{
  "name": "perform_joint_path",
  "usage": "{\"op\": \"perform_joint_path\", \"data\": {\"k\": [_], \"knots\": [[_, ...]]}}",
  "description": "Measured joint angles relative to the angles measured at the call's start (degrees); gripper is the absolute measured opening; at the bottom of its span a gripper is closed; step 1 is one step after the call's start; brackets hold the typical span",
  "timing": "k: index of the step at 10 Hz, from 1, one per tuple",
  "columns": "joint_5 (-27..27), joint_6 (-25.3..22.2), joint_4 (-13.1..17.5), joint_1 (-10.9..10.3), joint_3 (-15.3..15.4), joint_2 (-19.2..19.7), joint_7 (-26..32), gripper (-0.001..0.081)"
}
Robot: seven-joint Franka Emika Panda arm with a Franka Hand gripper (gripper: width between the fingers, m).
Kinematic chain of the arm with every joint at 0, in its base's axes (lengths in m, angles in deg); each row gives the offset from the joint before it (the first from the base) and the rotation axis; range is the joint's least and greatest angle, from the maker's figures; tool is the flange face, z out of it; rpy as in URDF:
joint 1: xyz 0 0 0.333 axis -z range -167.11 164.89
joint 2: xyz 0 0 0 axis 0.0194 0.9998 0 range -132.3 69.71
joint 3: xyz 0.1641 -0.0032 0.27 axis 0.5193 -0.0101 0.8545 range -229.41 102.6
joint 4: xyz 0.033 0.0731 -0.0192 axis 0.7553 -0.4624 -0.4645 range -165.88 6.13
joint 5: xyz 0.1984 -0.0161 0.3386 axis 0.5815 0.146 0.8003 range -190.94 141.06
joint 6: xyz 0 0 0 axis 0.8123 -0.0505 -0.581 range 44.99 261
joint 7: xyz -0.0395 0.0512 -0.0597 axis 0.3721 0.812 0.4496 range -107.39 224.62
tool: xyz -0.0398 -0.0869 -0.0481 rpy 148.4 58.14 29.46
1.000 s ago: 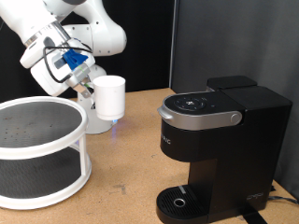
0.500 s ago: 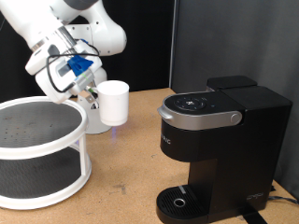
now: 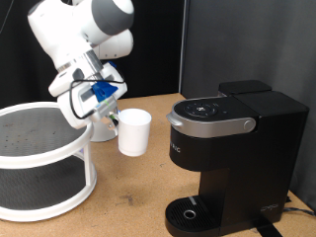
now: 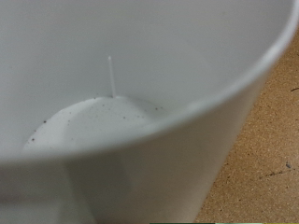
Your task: Make a cup of coffee with the keurig machine
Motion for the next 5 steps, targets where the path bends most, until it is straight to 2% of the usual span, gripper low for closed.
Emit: {"op": "perform_joint_path", "data": {"k": [2, 5], "knots": [[4.03, 4.14, -1.16, -2.34, 0.13, 2.57, 3.28, 0.0067], [9.44, 8.86, -1.81, -4.67, 0.15, 6.95, 8.20, 0.0067]]}}
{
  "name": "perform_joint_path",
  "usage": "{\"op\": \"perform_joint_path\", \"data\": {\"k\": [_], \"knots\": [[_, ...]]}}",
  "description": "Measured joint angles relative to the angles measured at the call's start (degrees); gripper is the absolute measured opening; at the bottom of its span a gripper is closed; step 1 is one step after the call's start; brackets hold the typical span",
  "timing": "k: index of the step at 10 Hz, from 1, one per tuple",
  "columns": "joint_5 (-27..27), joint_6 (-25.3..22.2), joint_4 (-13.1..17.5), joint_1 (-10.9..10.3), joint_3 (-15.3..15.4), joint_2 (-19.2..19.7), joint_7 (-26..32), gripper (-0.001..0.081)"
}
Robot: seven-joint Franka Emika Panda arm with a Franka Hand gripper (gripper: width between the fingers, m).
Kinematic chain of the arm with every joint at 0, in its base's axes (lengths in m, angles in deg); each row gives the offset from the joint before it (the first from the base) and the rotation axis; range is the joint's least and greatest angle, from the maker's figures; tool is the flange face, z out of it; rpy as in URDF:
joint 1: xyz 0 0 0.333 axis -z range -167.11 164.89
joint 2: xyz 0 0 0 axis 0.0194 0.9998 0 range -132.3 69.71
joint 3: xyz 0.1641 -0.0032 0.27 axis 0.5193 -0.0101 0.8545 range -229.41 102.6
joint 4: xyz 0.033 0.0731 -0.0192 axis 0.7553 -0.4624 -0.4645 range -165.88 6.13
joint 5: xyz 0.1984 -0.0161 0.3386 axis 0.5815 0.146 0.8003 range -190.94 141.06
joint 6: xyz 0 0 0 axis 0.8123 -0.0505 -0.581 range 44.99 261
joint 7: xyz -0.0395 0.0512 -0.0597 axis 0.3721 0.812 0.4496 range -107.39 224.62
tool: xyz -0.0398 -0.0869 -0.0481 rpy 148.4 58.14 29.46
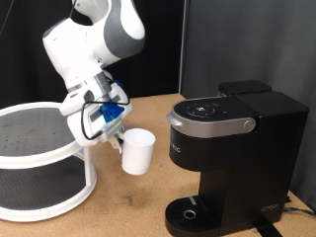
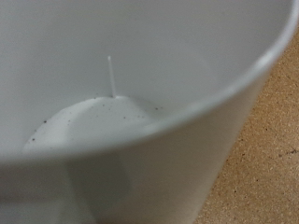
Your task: Make a cup of coffee with the keurig machine
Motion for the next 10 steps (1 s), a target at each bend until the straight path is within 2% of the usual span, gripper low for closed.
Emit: {"op": "perform_joint_path", "data": {"k": [2, 3, 7, 10], "knots": [[2.41, 2.96, 0.02, -1.16, 0.38, 3.42, 1.54, 0.0067], [5.25, 4.20, 0.18, -2.02, 0.47, 5.12, 3.72, 0.0067], [23.20, 4.88, 2.38, -4.95, 0.72, 10.37, 19.16, 0.0067], [31.15, 4.75, 4.51, -5.78, 2.28, 12.99, 24.59, 0.0067]]}}
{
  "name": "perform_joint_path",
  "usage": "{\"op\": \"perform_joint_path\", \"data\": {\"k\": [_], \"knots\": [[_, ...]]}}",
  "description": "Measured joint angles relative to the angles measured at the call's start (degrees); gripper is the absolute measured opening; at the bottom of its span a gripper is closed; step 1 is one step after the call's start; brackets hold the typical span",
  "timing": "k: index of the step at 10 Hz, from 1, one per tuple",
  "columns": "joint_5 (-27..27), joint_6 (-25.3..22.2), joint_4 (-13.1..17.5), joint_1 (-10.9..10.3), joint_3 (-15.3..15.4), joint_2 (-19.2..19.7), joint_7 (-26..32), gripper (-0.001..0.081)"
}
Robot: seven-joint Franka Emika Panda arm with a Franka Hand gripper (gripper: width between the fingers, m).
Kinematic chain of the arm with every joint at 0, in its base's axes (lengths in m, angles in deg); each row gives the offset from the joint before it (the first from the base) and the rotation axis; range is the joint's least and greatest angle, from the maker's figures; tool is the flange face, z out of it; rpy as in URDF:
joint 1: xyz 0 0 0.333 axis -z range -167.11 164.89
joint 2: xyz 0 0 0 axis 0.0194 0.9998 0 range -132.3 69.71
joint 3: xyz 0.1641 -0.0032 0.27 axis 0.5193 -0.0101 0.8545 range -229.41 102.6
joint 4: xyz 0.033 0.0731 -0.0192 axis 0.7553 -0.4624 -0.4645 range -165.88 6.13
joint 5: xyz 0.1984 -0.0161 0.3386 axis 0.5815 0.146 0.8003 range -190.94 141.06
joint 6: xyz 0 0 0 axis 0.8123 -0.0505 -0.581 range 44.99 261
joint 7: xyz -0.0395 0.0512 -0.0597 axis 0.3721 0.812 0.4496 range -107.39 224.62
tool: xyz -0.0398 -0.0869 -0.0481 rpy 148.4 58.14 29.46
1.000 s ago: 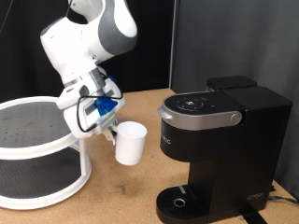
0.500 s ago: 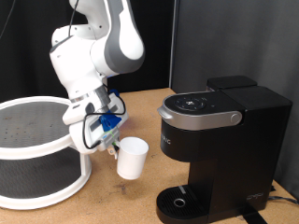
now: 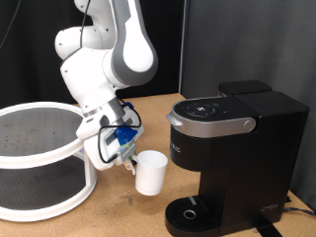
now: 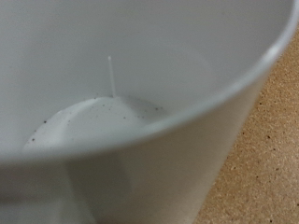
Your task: Make a cup of coffee with the keurig machine
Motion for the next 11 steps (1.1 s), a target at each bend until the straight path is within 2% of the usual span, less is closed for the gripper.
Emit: {"op": "perform_joint_path", "data": {"k": [6, 11], "knots": [[12.46, 0.83, 6.80, -1.58, 4.66, 7.59, 6.19, 0.0067], [23.91, 0.84, 8.94, -2.13, 7.19, 9.89, 16.70, 0.0067]]}}
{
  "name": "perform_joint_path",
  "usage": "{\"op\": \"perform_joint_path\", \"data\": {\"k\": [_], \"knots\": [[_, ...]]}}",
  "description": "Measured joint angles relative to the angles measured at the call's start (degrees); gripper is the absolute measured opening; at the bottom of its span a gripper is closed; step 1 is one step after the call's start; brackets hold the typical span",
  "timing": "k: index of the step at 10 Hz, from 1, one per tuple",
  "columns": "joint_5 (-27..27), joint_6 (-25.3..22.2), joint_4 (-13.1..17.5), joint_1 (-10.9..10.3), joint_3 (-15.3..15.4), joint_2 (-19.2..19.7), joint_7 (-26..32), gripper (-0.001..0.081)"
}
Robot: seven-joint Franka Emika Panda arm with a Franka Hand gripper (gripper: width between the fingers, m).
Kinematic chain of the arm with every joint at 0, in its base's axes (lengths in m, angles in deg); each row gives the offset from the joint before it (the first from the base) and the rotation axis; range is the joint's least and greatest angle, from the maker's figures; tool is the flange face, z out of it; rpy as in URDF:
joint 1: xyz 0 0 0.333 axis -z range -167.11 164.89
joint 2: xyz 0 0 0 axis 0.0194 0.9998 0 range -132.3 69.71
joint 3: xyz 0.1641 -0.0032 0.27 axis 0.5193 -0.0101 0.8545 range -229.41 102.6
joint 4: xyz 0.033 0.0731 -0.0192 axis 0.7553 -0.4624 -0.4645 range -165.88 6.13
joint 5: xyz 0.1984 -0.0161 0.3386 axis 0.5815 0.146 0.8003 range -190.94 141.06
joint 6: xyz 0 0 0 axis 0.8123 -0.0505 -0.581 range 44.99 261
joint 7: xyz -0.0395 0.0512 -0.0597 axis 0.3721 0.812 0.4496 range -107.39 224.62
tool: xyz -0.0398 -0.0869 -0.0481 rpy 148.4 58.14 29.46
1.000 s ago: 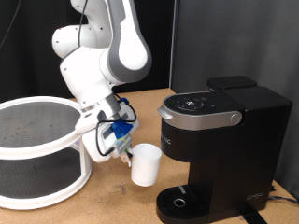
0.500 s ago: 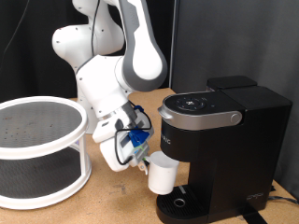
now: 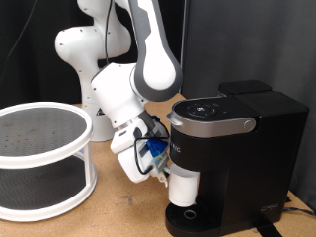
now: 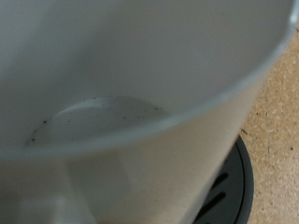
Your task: Make a cup of coffee with the keurig machine
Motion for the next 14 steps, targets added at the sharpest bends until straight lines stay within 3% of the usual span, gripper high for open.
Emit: {"op": "perform_joint_path", "data": {"k": [2, 8, 14], "knots": [[2.47, 0.00, 0.79, -0.01, 0.40, 0.62, 1.84, 0.0067], [2.83, 1.15, 3.82, 0.09, 0.53, 3.83, 1.79, 0.0067], [3.44, 1.18, 3.97, 0.10, 0.53, 3.93, 1.87, 0.0067]]}}
